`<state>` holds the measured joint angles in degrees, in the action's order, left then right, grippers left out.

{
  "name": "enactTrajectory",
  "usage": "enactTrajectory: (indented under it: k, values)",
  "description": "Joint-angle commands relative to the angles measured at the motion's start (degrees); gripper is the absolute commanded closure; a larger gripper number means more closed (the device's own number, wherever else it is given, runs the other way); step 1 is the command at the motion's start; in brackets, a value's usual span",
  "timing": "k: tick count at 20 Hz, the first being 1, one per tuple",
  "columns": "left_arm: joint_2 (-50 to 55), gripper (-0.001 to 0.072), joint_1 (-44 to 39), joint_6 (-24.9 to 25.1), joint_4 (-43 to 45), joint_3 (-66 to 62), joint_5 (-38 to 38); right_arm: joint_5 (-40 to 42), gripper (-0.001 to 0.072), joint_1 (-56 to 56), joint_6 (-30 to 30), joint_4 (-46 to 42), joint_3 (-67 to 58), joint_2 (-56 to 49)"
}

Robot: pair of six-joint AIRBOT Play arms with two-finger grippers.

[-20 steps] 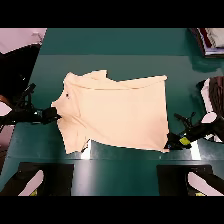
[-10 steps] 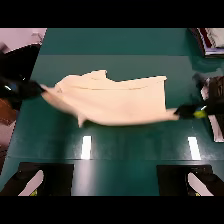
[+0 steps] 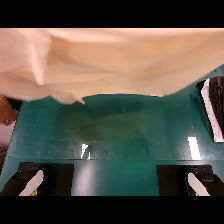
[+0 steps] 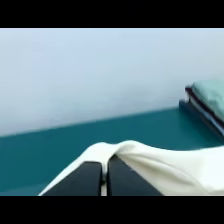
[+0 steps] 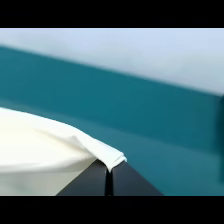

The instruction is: Fold the shirts.

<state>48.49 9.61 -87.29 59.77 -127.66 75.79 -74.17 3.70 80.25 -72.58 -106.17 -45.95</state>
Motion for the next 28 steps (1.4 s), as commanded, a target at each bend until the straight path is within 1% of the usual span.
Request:
enactTrajectory:
  k: [1,3,4,6,9,11,13,14,17,18,19,21,24,26,28]
  values:
    - [0.13,0.0684,0.02,-2.93,0.24,-9.42,-3.61,-4.26,0.0700,0.02,2.62,-9.94,-11.45,-0.68]
    - [0.70,0.0684,0.02,-3.26,1.62,-8.50,-3.67,-8.92,0.0700,0.02,2.99,-11.56,-15.89,-3.78]
    - [0.74,0.0684,0.02,-3.34,1.81,-5.70,-3.41,-11.10,0.0701,0.02,2.99,-11.47,-17.14,-5.84]
    - [0.74,0.0684,0.02,-3.28,1.77,4.28,-2.29,-14.88,0.0700,0.02,2.99,-11.10,-16.55,-10.86]
    - [2.36,0.0684,0.02,-2.01,1.70,25.11,-0.13,-16.26,0.0700,0.02,2.99,-11.08,-6.54,-18.49]
    - [6.36,0.0684,0.02,0.57,1.62,36.74,0.44,-17.57,0.0700,0.02,2.95,-11.06,-1.33,-25.62]
    - [12.00,0.0683,0.02,1.33,1.66,45.57,-1.57,-17.33,0.0700,0.07,2.80,-10.95,2.69,-33.24]
    - [15.26,0.0684,0.02,2.67,1.66,48.46,-2.99,-17.14,0.0700,0.09,2.75,-10.95,4.00,-37.07]
    - [27.96,0.0683,0.02,4.28,0.76,50.38,-7.45,-16.24,0.0700,0.09,2.73,-10.38,3.74,-49.27]
    - [31.26,0.0683,0.02,6.10,-0.50,50.38,-9.27,-15.04,0.0700,0.07,2.75,-9.27,2.47,-52.59]
    - [34.14,0.0683,0.00,8.22,-2.40,50.36,-11.72,-13.35,0.0700,0.09,2.75,-8.00,0.59,-55.80]
    - [38.14,0.0683,-0.76,9.38,-3.21,48.98,-17.75,-10.10,0.0700,0.09,2.84,-6.60,-4.35,-60.72]
    - [40.33,0.0684,-3.08,9.81,-2.78,45.72,-26.23,-7.48,0.0700,0.20,3.30,-6.43,-11.47,-64.41]
    - [40.61,0.0683,-3.93,9.75,-2.58,43.41,-29.97,-4.74,0.0700,0.15,3.30,-6.43,-12.41,-63.73]
    - [40.54,0.0682,-3.65,9.77,-2.29,40.70,-28.00,-1.92,0.0700,0.15,3.23,-6.45,-9.68,-60.85]
